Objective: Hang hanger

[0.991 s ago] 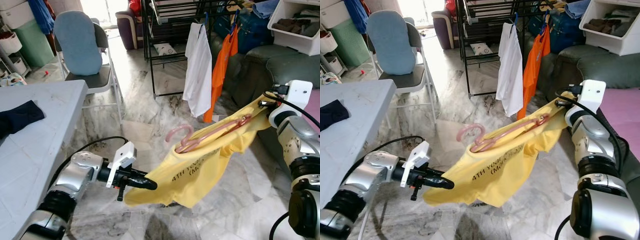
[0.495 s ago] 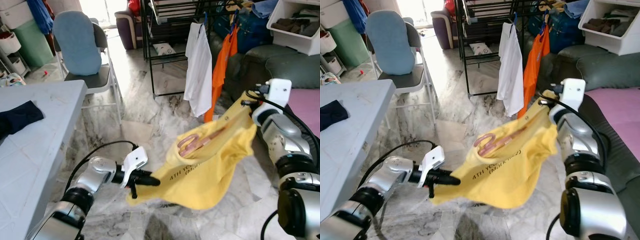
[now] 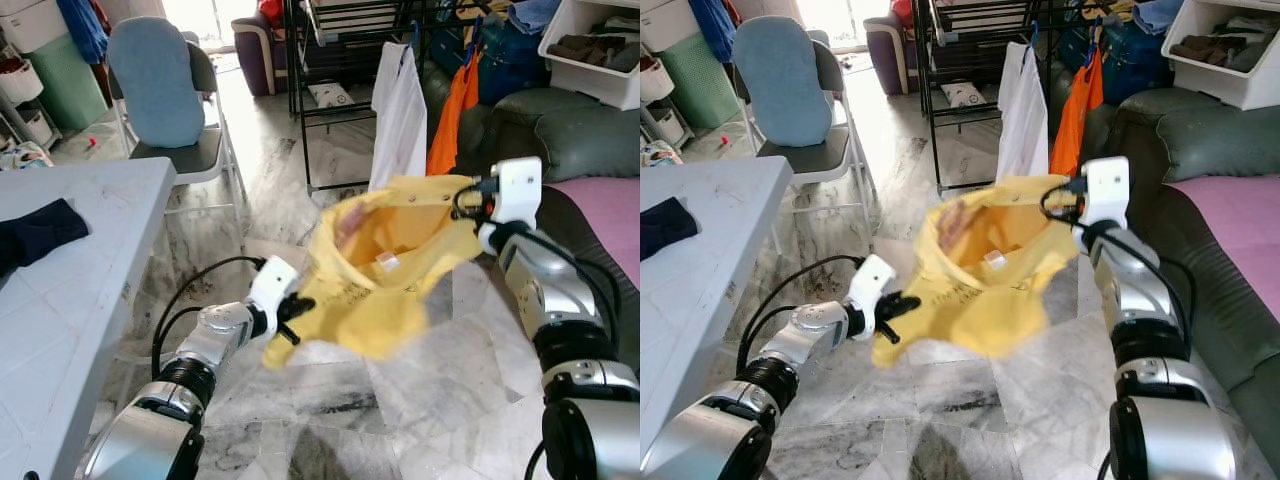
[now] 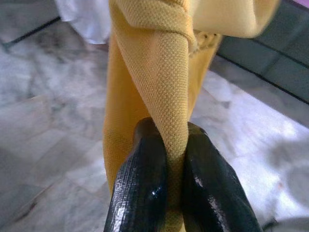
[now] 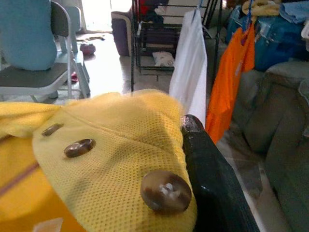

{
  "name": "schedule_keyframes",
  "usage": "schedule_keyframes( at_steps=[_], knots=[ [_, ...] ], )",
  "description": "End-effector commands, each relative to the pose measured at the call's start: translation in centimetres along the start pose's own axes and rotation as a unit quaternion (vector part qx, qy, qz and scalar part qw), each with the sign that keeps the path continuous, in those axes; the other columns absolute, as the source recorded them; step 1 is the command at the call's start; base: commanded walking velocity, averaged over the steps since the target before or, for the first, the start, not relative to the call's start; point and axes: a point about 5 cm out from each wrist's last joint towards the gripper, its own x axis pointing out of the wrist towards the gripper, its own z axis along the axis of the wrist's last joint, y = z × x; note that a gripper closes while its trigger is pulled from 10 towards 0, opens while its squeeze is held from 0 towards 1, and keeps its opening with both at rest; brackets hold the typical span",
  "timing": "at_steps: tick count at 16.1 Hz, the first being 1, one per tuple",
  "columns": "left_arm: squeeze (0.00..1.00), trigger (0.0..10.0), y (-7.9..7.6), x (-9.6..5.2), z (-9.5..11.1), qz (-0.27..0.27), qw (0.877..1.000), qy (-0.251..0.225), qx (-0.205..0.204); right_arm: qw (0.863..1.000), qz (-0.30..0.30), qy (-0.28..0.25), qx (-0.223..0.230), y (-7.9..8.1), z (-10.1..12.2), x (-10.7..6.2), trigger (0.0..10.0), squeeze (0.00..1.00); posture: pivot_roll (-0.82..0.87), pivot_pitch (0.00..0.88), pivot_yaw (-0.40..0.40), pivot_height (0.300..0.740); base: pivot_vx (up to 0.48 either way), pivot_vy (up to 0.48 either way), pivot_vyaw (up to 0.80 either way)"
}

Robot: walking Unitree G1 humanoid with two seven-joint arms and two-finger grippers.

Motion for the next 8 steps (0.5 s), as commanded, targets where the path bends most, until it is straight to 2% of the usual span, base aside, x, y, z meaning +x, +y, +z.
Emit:
schedule_keyframes(
  at_steps=[1, 2, 3, 5, 6, 8],
  knots=[
    [0.00, 0.0, 1.2, -0.4, 0.3, 0.050, 0.999, -0.009, -0.013, 1.000, -0.006, -0.014, -0.005, -0.2, 0.8, -0.1, 0.0, 0.00, -0.18, 0.000, 0.017, 0.740, 0.000, 0.000, 0.00],
    [0.00, 0.0, 1.1, -0.3, 0.2, 0.065, 0.998, -0.011, -0.023, 1.000, 0.022, -0.012, 0.002, 1.4, 0.5, -0.1, 0.0, 0.00, -0.19, 0.000, 0.017, 0.740, 0.000, 0.000, 0.00],
    [0.00, 0.0, 1.0, -0.1, 0.2, 0.067, 0.997, -0.014, -0.024, 0.999, 0.039, -0.014, 0.001, 2.3, 0.3, -0.1, 0.0, 0.00, -0.19, 0.000, 0.017, 0.740, 0.000, 0.000, 0.00],
    [0.00, 0.0, 0.3, 0.7, 1.2, 0.088, 0.994, -0.039, -0.058, 0.989, 0.143, -0.013, 0.026, 7.0, -0.7, -0.9, 0.0, 0.00, -0.18, 0.000, 0.016, 0.740, 0.000, 0.000, 0.00],
    [0.00, 0.0, 0.2, 0.9, 1.3, 0.090, 0.993, -0.042, -0.064, 0.987, 0.160, -0.007, 0.028, 7.6, -1.0, -1.1, 0.0, 0.00, -0.18, 0.000, 0.016, 0.740, 0.000, 0.000, 0.00],
    [0.00, 0.0, -0.5, 1.6, 2.2, 0.087, 0.990, -0.060, -0.088, 0.963, 0.267, 0.020, 0.017, 10.8, -2.3, -2.8, 0.0, 0.00, -0.18, 0.000, 0.016, 0.740, 0.000, 0.000, 0.00]
  ],
)
